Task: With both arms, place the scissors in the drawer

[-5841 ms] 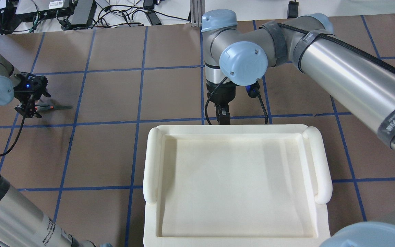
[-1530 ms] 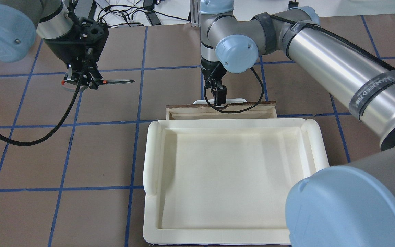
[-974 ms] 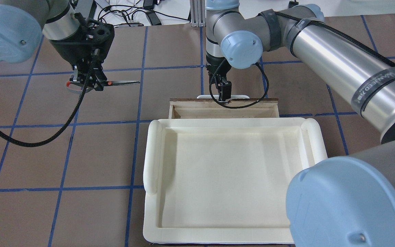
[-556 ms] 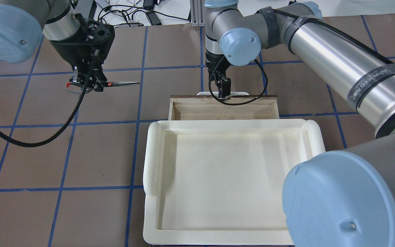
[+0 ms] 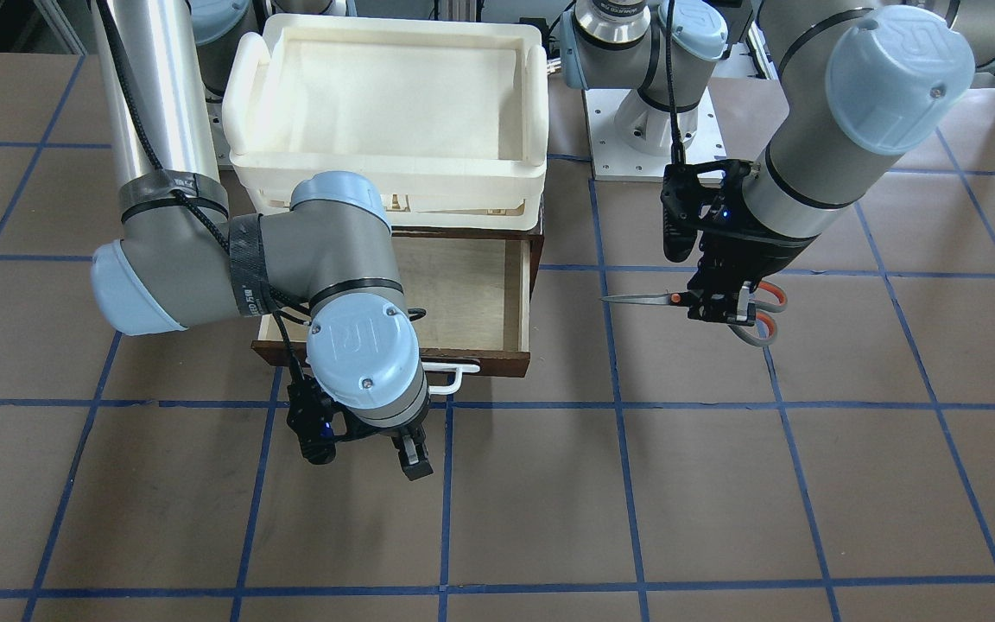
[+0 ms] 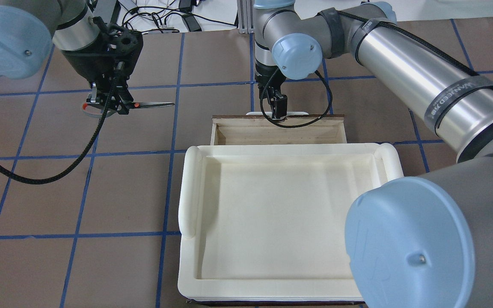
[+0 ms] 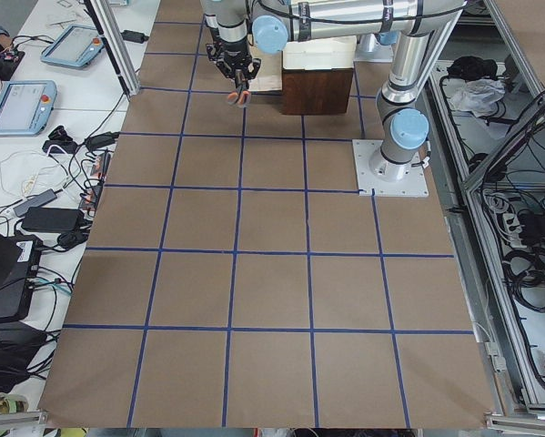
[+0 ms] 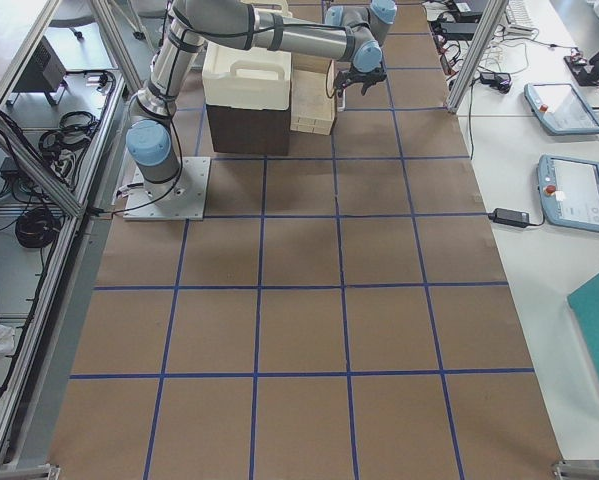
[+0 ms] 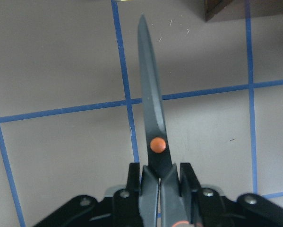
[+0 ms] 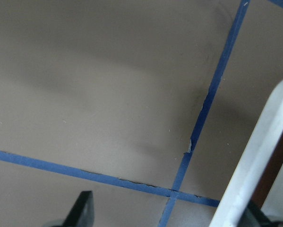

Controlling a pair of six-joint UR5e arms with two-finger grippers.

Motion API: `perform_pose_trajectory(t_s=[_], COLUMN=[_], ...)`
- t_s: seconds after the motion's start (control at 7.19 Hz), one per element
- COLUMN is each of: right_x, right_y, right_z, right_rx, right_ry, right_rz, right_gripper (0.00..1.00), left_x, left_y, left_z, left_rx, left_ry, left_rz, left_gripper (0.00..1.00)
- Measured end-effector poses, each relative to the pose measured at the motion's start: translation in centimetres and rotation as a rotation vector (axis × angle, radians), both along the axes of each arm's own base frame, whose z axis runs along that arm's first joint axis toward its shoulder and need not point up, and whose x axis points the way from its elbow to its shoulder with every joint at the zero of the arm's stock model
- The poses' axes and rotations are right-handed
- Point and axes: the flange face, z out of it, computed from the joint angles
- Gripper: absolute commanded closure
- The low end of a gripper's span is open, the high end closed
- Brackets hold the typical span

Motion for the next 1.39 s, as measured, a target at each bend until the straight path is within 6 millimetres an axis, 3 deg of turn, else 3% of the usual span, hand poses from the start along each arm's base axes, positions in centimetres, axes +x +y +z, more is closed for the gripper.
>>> perform_pose_trajectory(t_s=[0.83,1.39], right_x=[-0.60,-0.53], right_y=[-1.00,-0.48], right_z=[0.28,0.59], right_rx=[-0.012,-0.003], right_ry=[-0.007,-0.010], right_rz=[0.005,-0.012], right_gripper=[0.00,0.00], left_x=[-0.04,-0.04], left_y=[0.11,0.13], left_z=[-0.07,-0.01], left_rx=[0.002,0.000], left_ry=[0.003,0.004], left_rz=[0.000,0.000], left_gripper=[1.00,1.00])
